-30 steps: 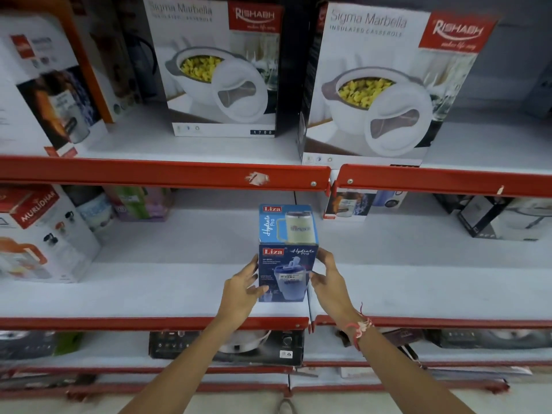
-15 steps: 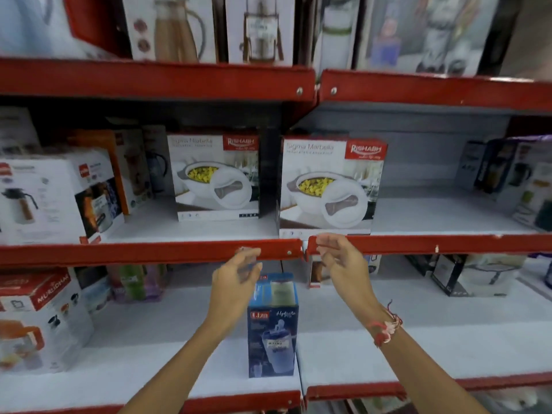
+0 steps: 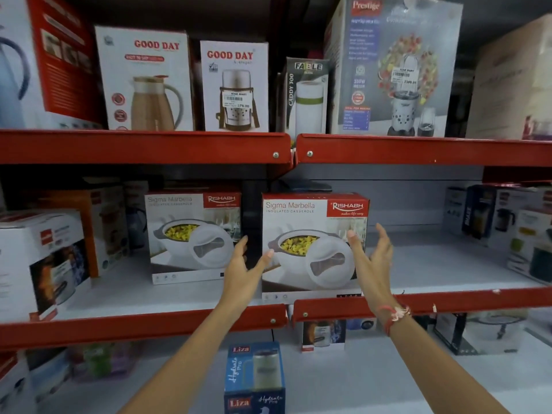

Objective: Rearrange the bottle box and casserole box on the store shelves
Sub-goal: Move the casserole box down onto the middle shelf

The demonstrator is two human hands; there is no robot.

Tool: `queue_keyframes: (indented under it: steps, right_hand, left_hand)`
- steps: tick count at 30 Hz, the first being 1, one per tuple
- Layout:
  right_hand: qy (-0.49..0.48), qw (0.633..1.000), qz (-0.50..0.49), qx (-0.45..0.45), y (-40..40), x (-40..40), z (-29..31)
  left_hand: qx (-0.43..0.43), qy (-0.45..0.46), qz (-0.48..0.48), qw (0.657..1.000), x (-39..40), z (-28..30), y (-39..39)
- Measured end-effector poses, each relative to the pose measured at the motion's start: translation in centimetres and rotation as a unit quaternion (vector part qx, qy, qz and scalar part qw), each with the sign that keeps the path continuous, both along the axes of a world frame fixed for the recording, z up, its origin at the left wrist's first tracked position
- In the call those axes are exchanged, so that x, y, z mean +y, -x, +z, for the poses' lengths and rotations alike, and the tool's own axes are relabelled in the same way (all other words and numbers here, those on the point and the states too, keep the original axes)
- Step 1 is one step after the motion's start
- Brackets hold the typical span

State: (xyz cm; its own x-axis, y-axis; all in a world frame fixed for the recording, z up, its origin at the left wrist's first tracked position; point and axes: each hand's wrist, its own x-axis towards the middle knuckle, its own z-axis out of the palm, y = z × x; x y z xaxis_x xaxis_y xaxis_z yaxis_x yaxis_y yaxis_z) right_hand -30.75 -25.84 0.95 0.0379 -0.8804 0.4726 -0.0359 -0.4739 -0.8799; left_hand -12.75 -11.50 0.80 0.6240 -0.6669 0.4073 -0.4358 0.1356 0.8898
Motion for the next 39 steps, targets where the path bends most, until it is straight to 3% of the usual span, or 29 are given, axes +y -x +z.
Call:
queue_keyframes:
  steps: [6,18,30,39]
  right_hand:
    - [-0.046,0.984,0.169,-0.011,-0.4,-2.1,-1.0]
    - [0.038,0.987,0.155,-0.014,2.5,3.1,2.6]
    - [0.034,0.981,0.191,-0.004,8.8,16.4,4.2]
    - [0.031,0.975,0.218,-0.008,8.3,20.2,3.8]
  left_hand:
    - [0.005,-0.036,-0.061,0.997,-2.6,-0.6,1.4]
    - [-0.057,0.034,-0.026,0.997,2.1,0.8,2.1]
    - [-0.045,0.072,-0.031,0.996,17.0,2.4,5.3]
    - [-0.050,0.079,-0.015,0.996,21.3,2.3,4.9]
